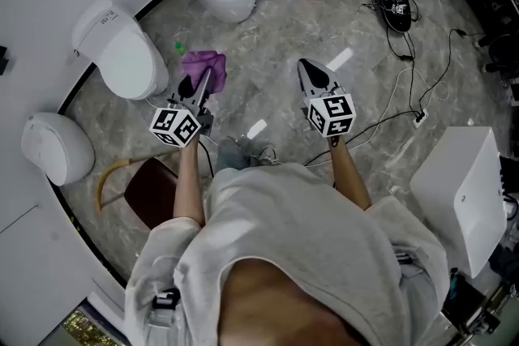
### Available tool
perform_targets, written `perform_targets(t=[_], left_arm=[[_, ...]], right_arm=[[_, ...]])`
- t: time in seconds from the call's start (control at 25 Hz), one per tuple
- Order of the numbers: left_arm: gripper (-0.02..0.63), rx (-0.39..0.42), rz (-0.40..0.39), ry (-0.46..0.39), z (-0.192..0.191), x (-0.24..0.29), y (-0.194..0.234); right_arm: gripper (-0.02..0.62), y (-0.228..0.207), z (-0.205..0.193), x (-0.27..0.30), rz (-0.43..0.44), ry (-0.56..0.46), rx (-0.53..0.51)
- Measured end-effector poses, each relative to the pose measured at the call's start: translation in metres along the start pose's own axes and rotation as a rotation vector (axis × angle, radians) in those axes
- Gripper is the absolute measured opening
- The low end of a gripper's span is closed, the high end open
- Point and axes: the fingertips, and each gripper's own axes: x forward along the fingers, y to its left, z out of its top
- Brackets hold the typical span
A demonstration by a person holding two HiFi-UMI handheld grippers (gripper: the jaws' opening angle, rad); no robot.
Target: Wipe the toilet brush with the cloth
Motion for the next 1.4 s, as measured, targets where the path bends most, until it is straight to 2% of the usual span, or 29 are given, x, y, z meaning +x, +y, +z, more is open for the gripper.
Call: perform_targets(t=[0.32, 0.56, 1.04, 1.4], left_arm=[[0.132, -0.02, 0.01, 0.024, -0.011, 0.028, 0.024], [0.132, -0.027, -0.015, 0.027, -0.001, 0.072, 0.067], [0.132, -0.017, -0.116, 0.03, 0.056, 0.177, 0.177], [0.132, -0.026, -0.159, 0.042, 0.078, 0.223, 0.245]], right_arm=[[0.031, -0.012, 0.0, 0.033, 0.007, 0.009, 0.006], [0.031, -0.029, 0.016, 0.084, -0.022, 0.011, -0.003], [0.031, -0.05, 0.08, 0.216, -0.1, -0.01, -0.031], [0.031, -0.051, 0.1, 0.289, -0.135, -0.006, -0.039]])
